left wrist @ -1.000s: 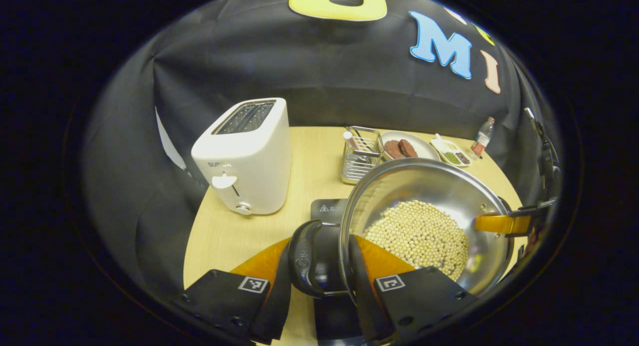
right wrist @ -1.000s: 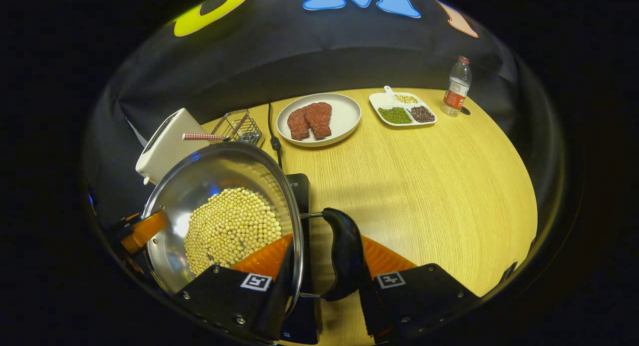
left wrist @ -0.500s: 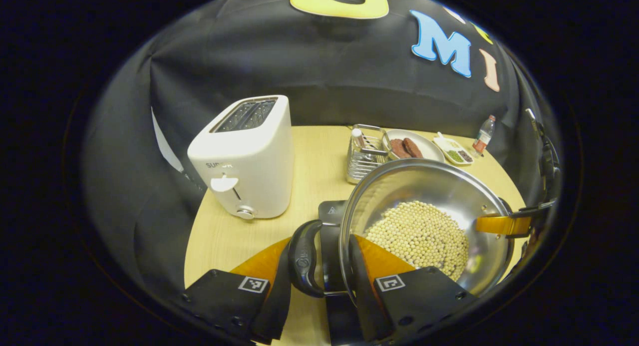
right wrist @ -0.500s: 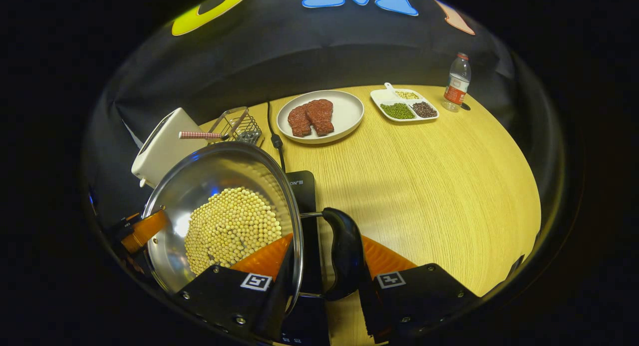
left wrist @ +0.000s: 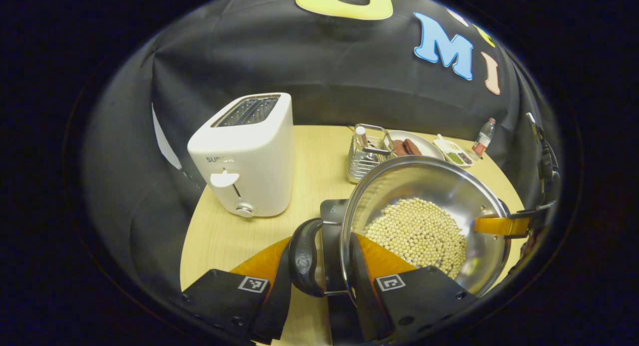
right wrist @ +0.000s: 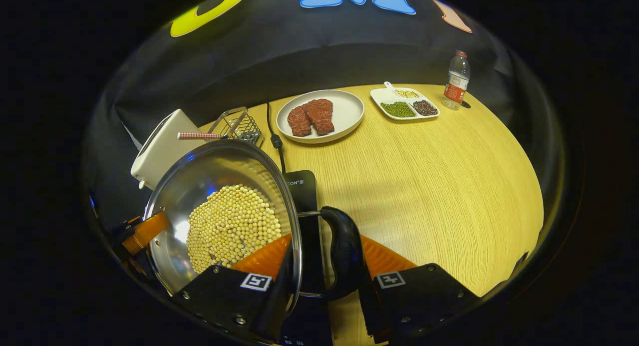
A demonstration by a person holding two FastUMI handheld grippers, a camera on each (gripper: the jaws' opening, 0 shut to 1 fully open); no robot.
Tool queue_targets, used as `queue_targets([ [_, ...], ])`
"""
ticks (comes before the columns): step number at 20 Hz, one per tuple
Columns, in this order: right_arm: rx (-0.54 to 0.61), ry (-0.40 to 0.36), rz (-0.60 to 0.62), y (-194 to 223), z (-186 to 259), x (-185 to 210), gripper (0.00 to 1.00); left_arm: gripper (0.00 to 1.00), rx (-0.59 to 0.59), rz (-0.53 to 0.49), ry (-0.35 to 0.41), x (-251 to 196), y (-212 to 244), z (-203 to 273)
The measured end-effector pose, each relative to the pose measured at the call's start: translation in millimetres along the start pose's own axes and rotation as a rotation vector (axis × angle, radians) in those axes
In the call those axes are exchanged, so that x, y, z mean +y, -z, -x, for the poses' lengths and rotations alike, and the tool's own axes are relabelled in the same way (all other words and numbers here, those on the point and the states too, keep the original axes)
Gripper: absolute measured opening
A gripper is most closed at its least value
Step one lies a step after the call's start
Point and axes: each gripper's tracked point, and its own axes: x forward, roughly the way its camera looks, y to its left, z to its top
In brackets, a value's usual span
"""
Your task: First push the handle of the pot to place it horizontally, then grasp the pot with both hands and set it on the induction cooktop.
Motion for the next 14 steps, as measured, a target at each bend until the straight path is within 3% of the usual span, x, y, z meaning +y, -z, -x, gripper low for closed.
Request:
queue_targets([
  [7,-0.006,-0.017,0.021,-1,0,1,0.62,0.61,-0.025,0.021,-0.012,1,3,5],
  [8,-0.007,-0.019,0.026,-2,0,2,0.56,0.63,-0.028,0.025,-0.013,1,3,5],
  [11,-0.008,-0.032,0.033,-2,0,2,0.62,0.65,-0.031,0.026,-0.030,4,4,8],
  [12,-0.018,-0.024,0.046,-5,2,1,0.62,0.67,-0.036,0.018,-0.043,7,5,10],
  [14,-0.067,-0.016,0.083,-17,10,-2,0.68,0.90,-0.051,0.037,-0.050,8,2,16],
])
